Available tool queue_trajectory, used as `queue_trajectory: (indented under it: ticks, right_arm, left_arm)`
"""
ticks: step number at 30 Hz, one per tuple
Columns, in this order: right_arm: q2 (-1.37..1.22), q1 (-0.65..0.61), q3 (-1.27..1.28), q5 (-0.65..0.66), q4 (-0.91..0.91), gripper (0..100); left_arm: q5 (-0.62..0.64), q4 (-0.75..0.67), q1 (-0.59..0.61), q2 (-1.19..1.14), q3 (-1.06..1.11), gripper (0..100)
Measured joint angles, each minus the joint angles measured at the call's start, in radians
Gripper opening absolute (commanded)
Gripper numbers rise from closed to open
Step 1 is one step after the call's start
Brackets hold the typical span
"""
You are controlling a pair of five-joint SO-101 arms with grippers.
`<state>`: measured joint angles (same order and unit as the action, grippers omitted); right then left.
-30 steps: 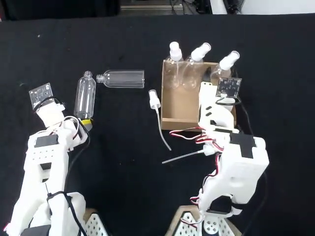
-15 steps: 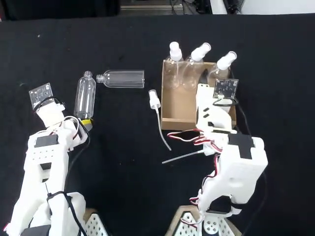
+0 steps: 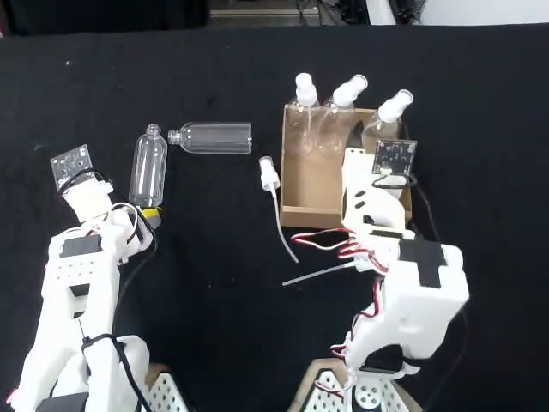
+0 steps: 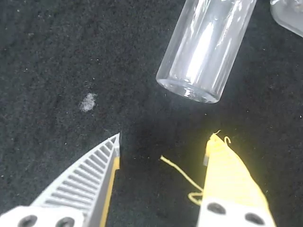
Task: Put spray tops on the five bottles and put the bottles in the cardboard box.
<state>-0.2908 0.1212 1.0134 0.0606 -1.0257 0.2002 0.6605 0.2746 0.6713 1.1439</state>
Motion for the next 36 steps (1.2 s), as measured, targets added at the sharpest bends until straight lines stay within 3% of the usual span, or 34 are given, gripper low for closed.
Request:
queue_trajectory:
  ticks: [21,25,28,36]
  right_arm:
    - [0.334,0.0,0.259,0.0,0.021,19.4]
    - [0.428,0.014,0.259,0.0,0.189,0.5]
    - [0.529,0.068,0.259,0.0,0.342,4.9]
    - [0.778,0.123,0.229,0.0,0.864,1.1]
  left_arm:
    - [0.0,0.0,0.0,0.0,0.0,28]
    - [0.0,0.0,0.0,0.0,0.0,28]
    - [0.0,0.0,0.0,0.0,0.0,28]
    - [0.0,0.0,0.0,0.0,0.0,28]
